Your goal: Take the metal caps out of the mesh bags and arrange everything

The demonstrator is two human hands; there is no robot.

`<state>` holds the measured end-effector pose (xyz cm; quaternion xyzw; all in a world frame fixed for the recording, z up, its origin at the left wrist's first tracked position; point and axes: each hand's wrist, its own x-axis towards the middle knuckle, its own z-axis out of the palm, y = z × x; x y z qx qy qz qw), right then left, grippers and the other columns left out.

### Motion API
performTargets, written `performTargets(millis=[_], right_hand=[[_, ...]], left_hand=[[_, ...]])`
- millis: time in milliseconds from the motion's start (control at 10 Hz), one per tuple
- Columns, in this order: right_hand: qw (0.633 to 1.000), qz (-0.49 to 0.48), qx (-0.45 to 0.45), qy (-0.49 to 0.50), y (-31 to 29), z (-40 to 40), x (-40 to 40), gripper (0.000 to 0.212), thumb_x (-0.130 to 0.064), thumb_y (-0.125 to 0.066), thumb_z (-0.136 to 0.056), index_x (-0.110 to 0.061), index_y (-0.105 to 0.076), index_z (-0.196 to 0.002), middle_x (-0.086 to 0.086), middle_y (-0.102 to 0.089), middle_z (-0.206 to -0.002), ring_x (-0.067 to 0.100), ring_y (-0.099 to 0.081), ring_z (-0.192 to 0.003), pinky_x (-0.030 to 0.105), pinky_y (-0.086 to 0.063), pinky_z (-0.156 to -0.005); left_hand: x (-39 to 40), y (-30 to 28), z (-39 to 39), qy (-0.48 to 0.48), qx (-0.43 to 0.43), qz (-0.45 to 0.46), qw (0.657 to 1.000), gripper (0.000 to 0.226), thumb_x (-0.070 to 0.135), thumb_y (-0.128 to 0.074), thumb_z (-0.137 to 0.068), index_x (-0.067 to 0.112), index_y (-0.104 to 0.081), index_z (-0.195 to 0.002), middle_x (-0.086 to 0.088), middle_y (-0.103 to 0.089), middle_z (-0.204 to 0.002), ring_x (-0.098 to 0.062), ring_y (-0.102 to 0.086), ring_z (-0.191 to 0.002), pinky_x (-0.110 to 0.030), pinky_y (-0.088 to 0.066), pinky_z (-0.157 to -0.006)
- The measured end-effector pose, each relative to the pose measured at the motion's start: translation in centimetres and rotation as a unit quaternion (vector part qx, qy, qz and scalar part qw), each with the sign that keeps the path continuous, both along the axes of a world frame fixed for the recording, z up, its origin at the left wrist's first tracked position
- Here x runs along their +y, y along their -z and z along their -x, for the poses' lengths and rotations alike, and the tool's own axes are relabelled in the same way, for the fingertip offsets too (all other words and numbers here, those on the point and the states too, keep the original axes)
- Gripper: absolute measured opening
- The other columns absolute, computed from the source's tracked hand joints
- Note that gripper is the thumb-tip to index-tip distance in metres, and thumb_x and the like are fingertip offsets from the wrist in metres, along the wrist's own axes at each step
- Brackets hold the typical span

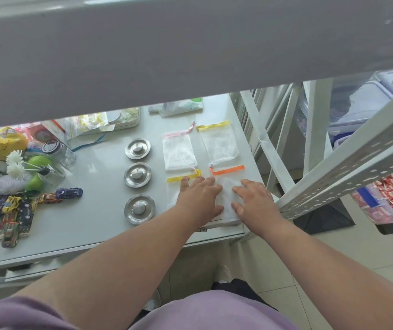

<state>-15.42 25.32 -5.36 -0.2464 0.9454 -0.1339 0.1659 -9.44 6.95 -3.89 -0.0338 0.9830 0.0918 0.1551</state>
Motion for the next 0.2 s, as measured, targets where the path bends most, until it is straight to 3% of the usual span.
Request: performTargets(millis=[100, 200], right_hand=[[1.0, 0.012, 0.011, -0.003, 0.16, -0.04, -0.03, 0.052, -0.043, -0.061, -0.097, -0.025, -0.055, -0.146, 0.009, -0.041, -0.162, 0.028, -0.03, -0.15, 0.047, -0.025, -0.123], [0.998, 0.05, 0.039, 0.011, -0.25, -0.21, -0.34, 0.048, -0.036, -0.064, -0.097, -0.02, -0.059, -0.142, 0.011, -0.047, -0.157, 0.03, -0.035, -0.147, 0.05, -0.03, -0.12]], left_hand=[[0.01, 0.08, -0.1, -0.002, 0.003, 0.006, 1.0, 0.065, 0.059, -0.059, -0.097, 0.035, -0.048, -0.156, 0.001, -0.035, -0.174, -0.027, -0.029, -0.16, -0.066, -0.007, -0.127], [-0.02, -0.27, -0.31, -0.032, 0.009, 0.007, 0.999, 0.073, 0.062, -0.059, -0.098, 0.033, -0.038, -0.162, -0.004, -0.017, -0.181, -0.03, -0.015, -0.165, -0.067, -0.004, -0.128]])
